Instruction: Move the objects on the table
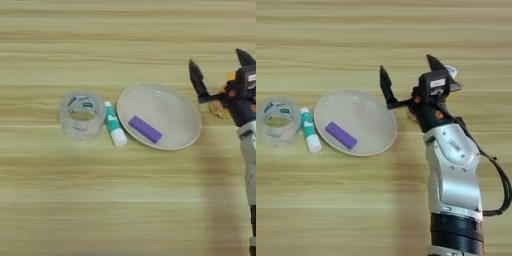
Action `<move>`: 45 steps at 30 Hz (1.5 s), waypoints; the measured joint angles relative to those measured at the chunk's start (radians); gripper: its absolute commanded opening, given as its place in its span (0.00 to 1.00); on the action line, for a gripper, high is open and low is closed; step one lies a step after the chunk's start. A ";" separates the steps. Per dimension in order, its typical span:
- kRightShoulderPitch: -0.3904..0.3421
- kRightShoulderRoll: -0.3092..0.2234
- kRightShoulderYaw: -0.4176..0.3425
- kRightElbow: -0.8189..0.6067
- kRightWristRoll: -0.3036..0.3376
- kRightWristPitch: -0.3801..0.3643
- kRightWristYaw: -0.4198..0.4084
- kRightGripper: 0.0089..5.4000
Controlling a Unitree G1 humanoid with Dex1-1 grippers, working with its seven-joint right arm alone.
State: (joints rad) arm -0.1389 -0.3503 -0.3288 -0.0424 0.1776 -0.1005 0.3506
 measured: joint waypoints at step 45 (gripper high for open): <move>-0.149 -0.050 -0.107 0.488 0.015 -0.061 -0.124 0.99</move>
State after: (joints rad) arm -0.2883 -0.4003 -0.4359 0.4454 0.1923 -0.1618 0.2267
